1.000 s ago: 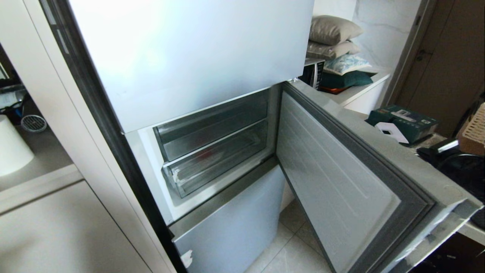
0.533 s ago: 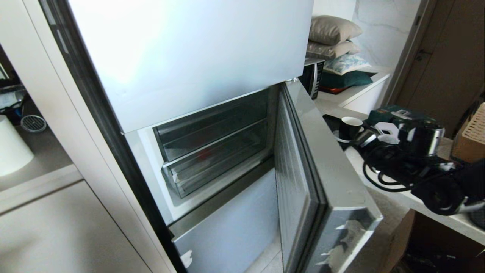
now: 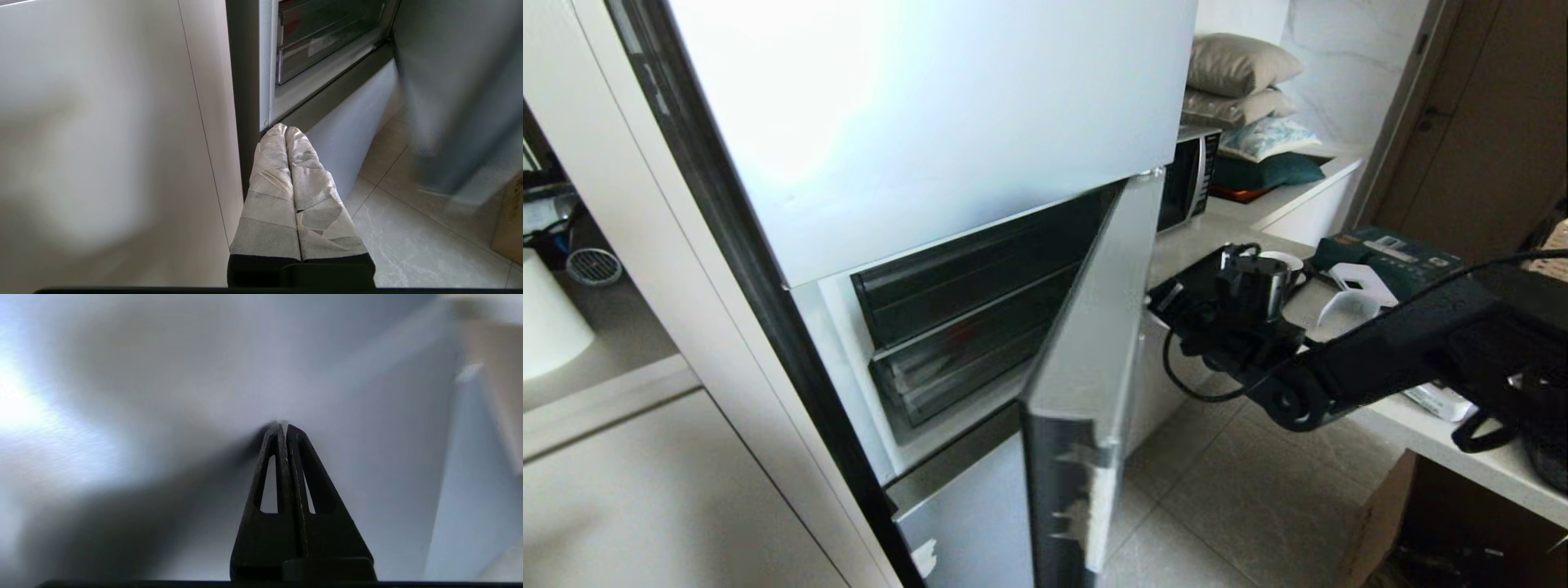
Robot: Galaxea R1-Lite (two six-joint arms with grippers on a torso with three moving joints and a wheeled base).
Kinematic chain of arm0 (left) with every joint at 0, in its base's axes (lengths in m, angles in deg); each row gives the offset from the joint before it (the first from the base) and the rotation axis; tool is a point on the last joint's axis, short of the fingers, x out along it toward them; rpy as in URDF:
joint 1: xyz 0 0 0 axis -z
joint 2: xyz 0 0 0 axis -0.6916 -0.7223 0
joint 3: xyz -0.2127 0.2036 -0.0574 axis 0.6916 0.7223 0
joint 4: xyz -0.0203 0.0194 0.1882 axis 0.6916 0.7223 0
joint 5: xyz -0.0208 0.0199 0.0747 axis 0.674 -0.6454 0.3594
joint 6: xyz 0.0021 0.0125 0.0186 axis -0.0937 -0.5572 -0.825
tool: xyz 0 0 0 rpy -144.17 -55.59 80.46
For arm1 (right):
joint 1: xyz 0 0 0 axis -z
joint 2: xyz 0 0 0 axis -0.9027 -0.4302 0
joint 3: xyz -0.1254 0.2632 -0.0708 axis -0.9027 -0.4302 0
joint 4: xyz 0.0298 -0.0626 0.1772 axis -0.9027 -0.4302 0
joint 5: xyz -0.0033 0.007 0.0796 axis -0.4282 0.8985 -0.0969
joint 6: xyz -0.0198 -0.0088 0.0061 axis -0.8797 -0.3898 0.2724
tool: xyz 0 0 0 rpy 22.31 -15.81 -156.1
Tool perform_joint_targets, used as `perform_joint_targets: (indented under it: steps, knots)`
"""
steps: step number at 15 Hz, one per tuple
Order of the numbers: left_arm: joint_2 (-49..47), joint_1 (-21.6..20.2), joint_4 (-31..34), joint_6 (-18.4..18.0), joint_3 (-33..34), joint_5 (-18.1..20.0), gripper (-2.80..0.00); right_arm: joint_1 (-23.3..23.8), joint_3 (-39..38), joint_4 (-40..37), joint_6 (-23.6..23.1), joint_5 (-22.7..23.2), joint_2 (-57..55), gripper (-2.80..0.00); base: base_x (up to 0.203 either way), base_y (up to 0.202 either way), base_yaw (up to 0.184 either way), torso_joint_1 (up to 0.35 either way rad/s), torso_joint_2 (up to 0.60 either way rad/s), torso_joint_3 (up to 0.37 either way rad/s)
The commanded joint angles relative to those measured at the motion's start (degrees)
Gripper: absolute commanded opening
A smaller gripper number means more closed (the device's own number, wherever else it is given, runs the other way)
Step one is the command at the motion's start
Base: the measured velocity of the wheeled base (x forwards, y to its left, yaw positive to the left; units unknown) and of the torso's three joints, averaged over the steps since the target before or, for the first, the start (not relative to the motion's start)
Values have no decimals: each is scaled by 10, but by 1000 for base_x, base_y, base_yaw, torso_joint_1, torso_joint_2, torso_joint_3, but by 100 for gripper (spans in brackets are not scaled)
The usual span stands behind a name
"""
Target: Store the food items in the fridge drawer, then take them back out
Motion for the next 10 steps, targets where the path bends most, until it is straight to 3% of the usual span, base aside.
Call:
perform_joint_targets:
  steps: [1, 3, 5, 7, 10]
  knots:
    - [0, 0, 0, 0, 0, 0, -280, -24, 68, -32, 1, 2, -46, -280, 0, 0, 0, 0, 0, 0]
    - [0, 0, 0, 0, 0, 0, -280, -40, 131, -84, 2, 3, -70, -280, 0, 0, 0, 0, 0, 0]
    - [0, 0, 0, 0, 0, 0, -280, -55, 141, -103, 6, 3, -71, -280, 0, 0, 0, 0, 0, 0]
    - [0, 0, 0, 0, 0, 0, -280, -58, 99, -101, 8, 2, -35, -280, 0, 0, 0, 0, 0, 0]
    - [0, 0, 0, 0, 0, 0, -280, -61, -40, -84, 6, 0, 102, -280, 0, 0, 0, 0, 0, 0]
